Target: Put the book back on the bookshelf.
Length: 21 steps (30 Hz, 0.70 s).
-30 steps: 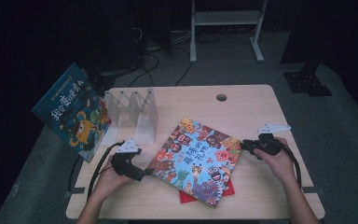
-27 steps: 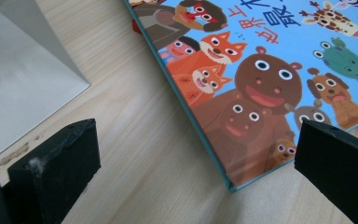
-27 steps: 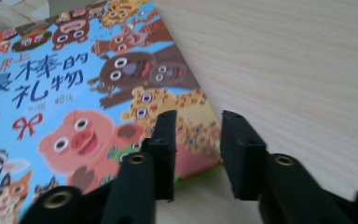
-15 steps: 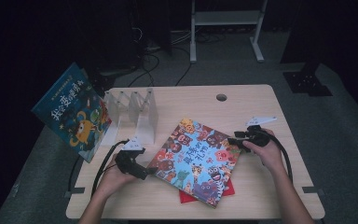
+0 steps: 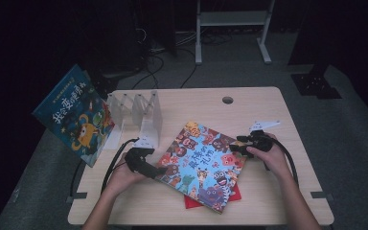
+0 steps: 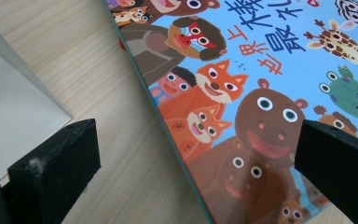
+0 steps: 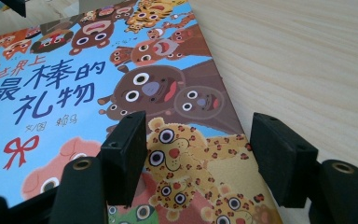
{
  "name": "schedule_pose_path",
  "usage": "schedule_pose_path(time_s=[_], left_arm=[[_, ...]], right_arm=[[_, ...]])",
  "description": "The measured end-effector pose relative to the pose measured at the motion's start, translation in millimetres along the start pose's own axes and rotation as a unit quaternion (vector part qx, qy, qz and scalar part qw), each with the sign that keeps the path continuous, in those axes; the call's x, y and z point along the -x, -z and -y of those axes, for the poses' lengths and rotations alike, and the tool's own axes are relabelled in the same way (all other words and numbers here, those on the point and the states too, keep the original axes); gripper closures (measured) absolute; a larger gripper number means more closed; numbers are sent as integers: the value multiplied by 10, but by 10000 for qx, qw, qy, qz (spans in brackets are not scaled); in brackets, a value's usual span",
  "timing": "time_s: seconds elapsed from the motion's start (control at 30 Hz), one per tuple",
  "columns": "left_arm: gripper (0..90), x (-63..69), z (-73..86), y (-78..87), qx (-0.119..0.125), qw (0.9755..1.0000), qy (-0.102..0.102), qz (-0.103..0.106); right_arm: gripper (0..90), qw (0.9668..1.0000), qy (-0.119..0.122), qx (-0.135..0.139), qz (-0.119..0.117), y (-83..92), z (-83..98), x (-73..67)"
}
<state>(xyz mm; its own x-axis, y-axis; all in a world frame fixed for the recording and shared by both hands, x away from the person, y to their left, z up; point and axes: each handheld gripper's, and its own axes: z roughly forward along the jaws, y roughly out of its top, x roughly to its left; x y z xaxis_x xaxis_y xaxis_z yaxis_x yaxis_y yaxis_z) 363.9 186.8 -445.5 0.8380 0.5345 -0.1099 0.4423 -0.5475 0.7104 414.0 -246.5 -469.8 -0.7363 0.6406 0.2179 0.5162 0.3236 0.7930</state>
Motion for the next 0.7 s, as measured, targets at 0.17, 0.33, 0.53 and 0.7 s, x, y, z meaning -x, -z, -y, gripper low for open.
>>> schedule_pose_path(time_s=[0.17,0.33,0.53,0.7], left_arm=[[0,21,3,-47,-51,10000,34,68],[0,22,16,-72,-159,9998,17,139],[0,-8,57,-22,-251,9995,158,91],[0,19,104,43,-298,9989,314,192]], right_arm=[[366,9997,69,-58,-233,-28,1,-68],[364,9991,246,-137,-331,-56,-17,-171],[360,9979,477,-198,-394,-115,-48,-322],[360,9972,542,-213,-466,-144,-59,-369]])
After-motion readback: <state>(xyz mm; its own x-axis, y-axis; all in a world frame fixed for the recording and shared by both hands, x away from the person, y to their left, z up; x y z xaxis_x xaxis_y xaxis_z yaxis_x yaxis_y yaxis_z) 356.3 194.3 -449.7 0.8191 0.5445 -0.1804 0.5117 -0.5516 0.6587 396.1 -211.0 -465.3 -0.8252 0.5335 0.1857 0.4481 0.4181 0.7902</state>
